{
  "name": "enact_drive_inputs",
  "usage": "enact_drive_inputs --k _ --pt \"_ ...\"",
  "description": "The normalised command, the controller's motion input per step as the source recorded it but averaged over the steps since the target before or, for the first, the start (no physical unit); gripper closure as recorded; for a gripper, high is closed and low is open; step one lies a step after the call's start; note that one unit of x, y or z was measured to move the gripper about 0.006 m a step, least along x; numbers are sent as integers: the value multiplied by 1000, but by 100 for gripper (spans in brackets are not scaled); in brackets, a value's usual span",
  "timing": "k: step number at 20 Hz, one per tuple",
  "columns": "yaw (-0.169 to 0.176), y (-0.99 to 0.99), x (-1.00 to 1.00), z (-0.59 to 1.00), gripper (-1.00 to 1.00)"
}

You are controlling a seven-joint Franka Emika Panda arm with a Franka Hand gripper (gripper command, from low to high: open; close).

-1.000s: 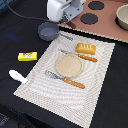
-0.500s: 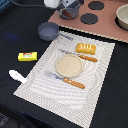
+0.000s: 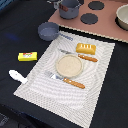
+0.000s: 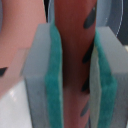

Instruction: Interact with the objects in diverse but meaningful ways.

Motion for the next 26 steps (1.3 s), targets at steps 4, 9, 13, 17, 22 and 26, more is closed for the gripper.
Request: enact_drive_inputs --k 4,9,13,17,22,26 --pt "31 -111 -468 -346 100" --pt "17 -214 -389 -362 100" --pt "1 -273 -287 -327 100" --pt "1 -293 -321 -356 100" --pt "0 -359 -221 -326 100" --pt "0 -354 -62 -308 100"
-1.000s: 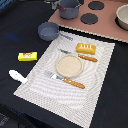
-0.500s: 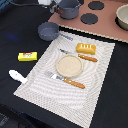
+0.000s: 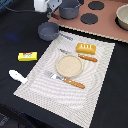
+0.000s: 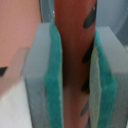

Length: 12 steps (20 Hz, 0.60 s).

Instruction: Interact with the objects in diverse but meaningful ways.

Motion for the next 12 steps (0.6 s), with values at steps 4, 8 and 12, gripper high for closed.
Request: enact_drive_inputs --k 4,8,12 --pt "0 -312 -21 -312 100" --pt "1 -222 -201 -379 100" --pt "16 -101 -451 -419 100"
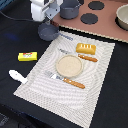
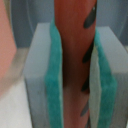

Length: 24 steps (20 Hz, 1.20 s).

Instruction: Interact with the objects in diverse but meaningful ways.

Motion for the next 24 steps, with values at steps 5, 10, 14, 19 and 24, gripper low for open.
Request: enact_drive_inputs --k 5,10,14,19,24 --pt "23 -43 -447 -311 -100" --pt "33 0 -349 -73 -100" --pt "32 0 -286 0 -100" --pt "15 -170 -194 189 -100" --pt "1 -518 -13 414 -100"
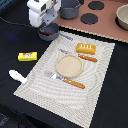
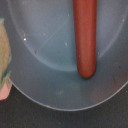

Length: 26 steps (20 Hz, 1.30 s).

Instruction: Interact with the objects in diverse but meaningful ways.

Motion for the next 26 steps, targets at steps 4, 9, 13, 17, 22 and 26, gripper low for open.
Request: enact_drive_inputs --k 4,9,13,17,22,26 --pt "0 -544 0 367 -100" --pt "23 -518 0 -97 -100" --pt "72 -381 -165 -396 -100" --pt "72 -309 -388 -458 -100" --pt "51 -63 -399 -319 -100" --pt "46 0 -306 -233 -100"
